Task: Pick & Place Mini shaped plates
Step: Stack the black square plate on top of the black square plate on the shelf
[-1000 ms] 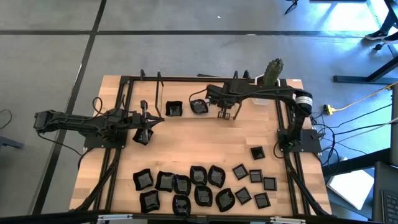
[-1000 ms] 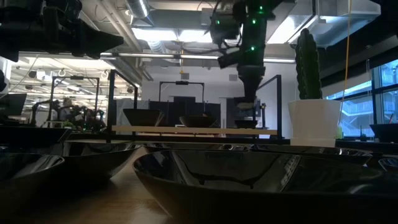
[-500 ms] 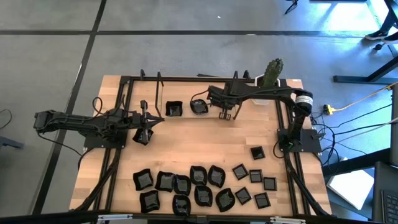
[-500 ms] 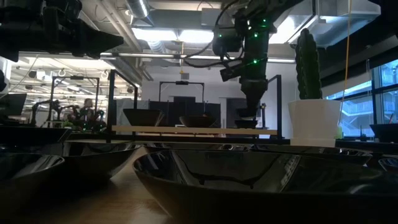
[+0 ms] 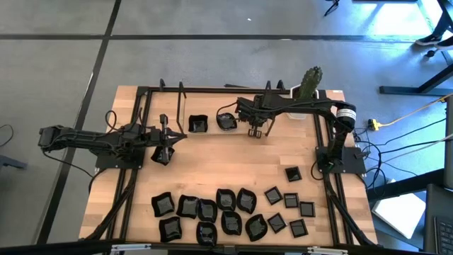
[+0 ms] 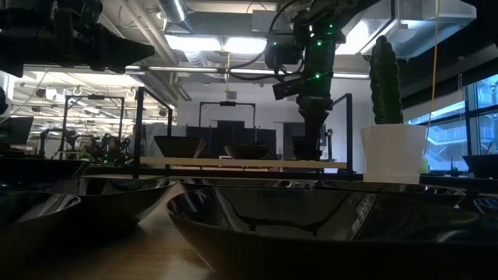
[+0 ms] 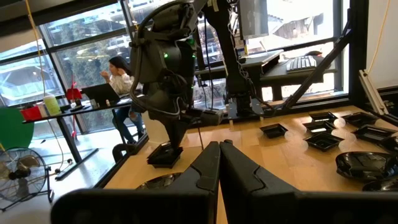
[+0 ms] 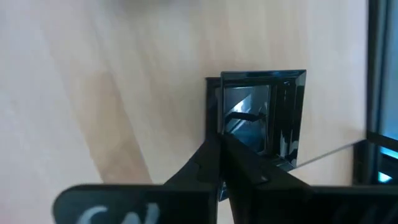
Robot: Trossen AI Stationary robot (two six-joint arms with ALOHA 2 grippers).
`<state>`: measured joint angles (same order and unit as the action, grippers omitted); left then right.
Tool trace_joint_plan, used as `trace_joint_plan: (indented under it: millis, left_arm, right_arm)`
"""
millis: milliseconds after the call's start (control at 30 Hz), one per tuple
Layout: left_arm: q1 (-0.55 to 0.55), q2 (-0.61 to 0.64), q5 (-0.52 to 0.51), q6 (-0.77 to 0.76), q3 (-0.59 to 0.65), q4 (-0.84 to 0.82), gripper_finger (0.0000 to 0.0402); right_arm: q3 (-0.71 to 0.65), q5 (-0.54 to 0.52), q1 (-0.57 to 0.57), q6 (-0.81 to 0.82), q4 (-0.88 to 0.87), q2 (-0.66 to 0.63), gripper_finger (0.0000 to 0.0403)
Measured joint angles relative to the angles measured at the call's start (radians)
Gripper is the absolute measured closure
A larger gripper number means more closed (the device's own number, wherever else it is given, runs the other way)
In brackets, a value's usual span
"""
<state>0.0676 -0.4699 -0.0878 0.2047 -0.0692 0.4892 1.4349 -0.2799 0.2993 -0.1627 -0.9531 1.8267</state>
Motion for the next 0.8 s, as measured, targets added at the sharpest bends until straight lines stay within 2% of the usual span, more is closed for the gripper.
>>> trace_joint_plan:
  millis: [267,567,800]
  left_arm:
    - [0.000,0.000,0.000,0.000,0.000,0.000,0.0396]
    - [0.000,0.000,0.000,0.000,0.000,0.000,0.0396]
    - [0.000,0.000,0.000,0.000,0.000,0.000,0.0396]
  right_arm:
    - [0.000,0.012,0.000,0.014,0.000,0.000,0.0364]
    - [0.006,0.012,0.000,0.033,-0.013,0.000,0.0295]
    - [0.096,0.012,-0.001,0.078,-0.119,0.000,0.0262]
